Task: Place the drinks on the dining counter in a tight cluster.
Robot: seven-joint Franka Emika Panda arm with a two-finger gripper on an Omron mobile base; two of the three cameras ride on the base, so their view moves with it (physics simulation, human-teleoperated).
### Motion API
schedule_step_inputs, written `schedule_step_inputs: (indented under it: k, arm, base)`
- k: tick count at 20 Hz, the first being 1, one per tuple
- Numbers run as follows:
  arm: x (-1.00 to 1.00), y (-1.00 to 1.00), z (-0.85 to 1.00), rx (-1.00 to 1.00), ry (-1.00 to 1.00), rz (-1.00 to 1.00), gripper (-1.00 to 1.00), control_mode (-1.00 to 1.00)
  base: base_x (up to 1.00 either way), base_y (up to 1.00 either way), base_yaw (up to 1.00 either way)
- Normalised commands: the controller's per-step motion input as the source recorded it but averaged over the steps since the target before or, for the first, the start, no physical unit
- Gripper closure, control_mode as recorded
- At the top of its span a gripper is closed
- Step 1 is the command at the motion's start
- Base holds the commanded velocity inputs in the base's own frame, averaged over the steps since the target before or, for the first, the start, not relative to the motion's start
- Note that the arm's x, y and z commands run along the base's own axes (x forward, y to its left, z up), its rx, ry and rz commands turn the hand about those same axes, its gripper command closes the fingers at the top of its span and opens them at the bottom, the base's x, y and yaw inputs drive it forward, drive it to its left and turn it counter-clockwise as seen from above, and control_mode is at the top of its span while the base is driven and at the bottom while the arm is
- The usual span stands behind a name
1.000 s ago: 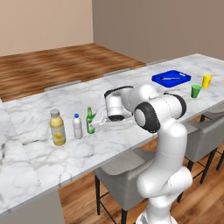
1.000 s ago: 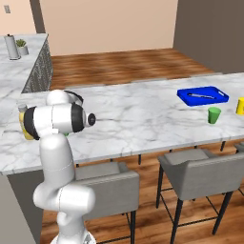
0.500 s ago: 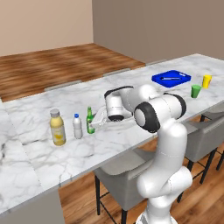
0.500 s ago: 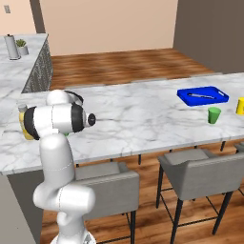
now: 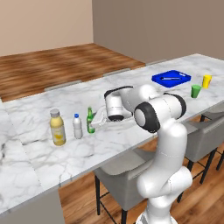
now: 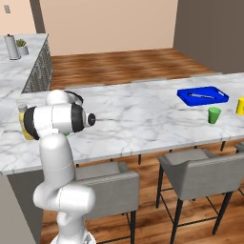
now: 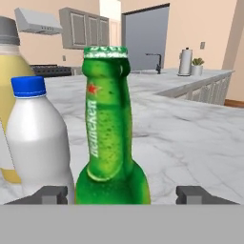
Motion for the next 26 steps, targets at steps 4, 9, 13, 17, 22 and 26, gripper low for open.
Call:
schedule_step_inputs:
  k: [4,9,13,17,22,26]
  arm:
    - [0.00,0.00,0.00,0.00,0.00,0.00,-1.00,-1.00]
    - [0.00,-0.02,0.00,0.00,0.00,0.00,-1.00,-1.00]
    - [-0.43,-0.30,0.00,0.01,0.07,-0.03,-1.00,-1.00]
    - [-0.48,-0.39,0.09,0.00,0.00,-0.13,-1.00,-1.00]
    - [-0.20,-0.18,0.54,-0.08,0.04,-0.24,-1.00,-1.00]
    - [-0.06,-0.46,0.66,-0.10,0.13,-0.24,-1.00,-1.00]
  base:
    - [0.00,0.00,0.00]
    - [0.00,0.00,0.00]
    - [0.00,0.00,0.00]
    - [0.00,0.00,0.00]
    - [0.00,0.00,0.00]
    - [0.00,0.00,0.00]
